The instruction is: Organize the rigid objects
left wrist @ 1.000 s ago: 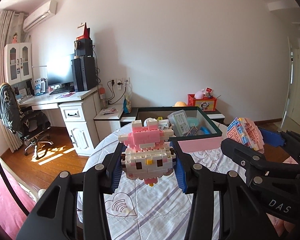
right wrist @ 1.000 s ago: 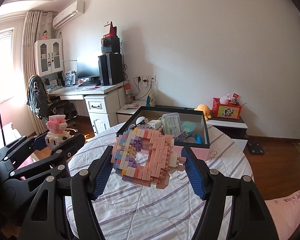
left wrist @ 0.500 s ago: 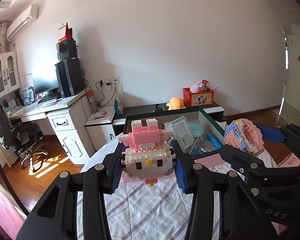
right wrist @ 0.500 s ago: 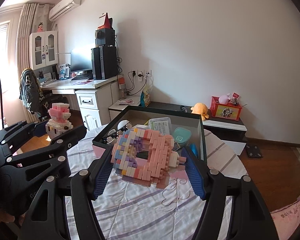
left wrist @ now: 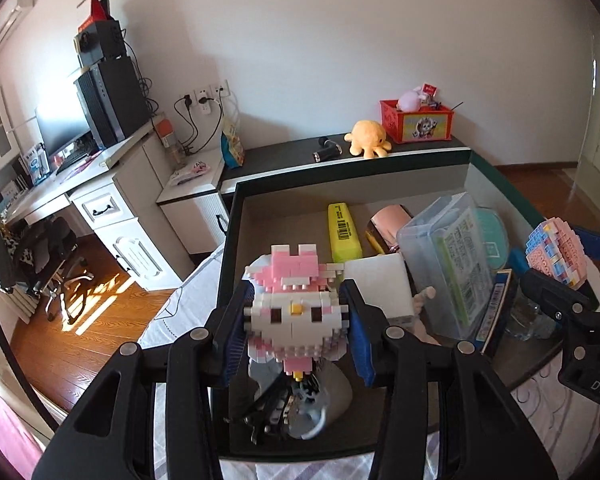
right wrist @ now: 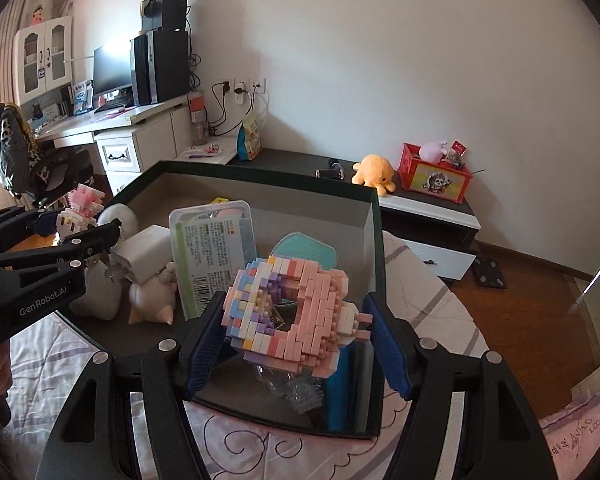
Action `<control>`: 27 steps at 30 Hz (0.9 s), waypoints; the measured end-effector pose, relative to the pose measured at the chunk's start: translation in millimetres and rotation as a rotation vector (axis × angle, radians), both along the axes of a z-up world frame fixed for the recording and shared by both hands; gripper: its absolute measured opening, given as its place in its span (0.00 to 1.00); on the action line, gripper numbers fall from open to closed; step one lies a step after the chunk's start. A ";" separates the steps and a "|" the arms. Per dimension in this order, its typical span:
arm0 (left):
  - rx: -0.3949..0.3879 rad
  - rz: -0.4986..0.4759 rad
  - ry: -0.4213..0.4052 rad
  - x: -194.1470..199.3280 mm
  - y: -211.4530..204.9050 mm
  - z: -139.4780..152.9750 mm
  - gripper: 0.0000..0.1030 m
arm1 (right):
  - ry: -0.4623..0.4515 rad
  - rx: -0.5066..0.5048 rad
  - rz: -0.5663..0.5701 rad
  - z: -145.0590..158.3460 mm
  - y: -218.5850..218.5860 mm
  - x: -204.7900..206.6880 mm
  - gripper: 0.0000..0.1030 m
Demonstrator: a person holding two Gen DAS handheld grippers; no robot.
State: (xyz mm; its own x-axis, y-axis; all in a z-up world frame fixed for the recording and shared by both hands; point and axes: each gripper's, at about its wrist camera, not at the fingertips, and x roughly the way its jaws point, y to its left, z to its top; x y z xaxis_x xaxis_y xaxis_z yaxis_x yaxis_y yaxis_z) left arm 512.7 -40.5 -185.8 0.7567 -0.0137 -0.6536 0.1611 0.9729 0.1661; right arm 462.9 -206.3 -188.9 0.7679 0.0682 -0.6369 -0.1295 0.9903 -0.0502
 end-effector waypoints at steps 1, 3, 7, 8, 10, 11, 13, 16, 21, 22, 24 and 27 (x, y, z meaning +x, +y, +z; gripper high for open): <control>0.005 -0.002 -0.004 3.7 -1.9 -0.4 0.43 | 0.007 -0.010 0.003 -3.3 2.4 5.6 0.67; 0.008 -0.003 -0.002 12.0 -2.1 -0.8 0.43 | 0.023 -0.017 0.008 -9.0 5.6 17.8 0.67; 0.022 0.030 -0.006 22.7 2.1 -9.5 0.46 | 0.037 -0.031 0.010 -16.3 10.1 36.0 0.67; 0.012 0.035 -0.019 21.3 5.0 -9.8 0.52 | 0.045 -0.031 0.006 -18.5 9.9 39.4 0.68; 0.021 0.061 -0.035 19.9 8.5 -7.7 0.70 | 0.054 -0.017 0.002 -22.7 8.4 41.5 0.70; 0.027 0.074 -0.054 18.0 10.2 -5.5 0.83 | 0.055 -0.003 0.004 -23.1 6.5 41.1 0.74; 0.017 0.066 -0.082 10.9 14.0 -1.0 0.97 | 0.053 0.009 0.006 -21.6 4.9 38.7 0.79; 0.021 0.039 -0.108 -1.5 11.0 4.8 1.00 | 0.027 0.003 0.006 -14.0 6.0 29.7 0.80; 0.023 0.011 -0.110 -20.4 8.9 9.2 1.00 | -0.010 0.022 0.011 4.2 7.5 11.2 0.96; 0.015 0.009 -0.111 -24.3 9.4 10.5 1.00 | -0.011 0.033 0.016 6.9 7.8 8.0 1.00; -0.004 0.009 -0.110 -32.9 10.9 13.7 1.00 | -0.012 0.038 0.015 12.0 8.6 1.8 1.00; -0.042 0.012 -0.103 -45.3 14.9 19.5 1.00 | -0.014 0.042 0.017 17.9 10.0 -9.2 1.00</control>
State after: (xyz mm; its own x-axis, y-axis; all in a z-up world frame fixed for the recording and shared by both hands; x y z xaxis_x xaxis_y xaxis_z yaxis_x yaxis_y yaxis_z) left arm 467.4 -25.6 -166.3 0.8203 -0.0301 -0.5712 0.1334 0.9811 0.1400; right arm 453.7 -196.3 -171.0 0.7754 0.1073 -0.6223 -0.1455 0.9893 -0.0107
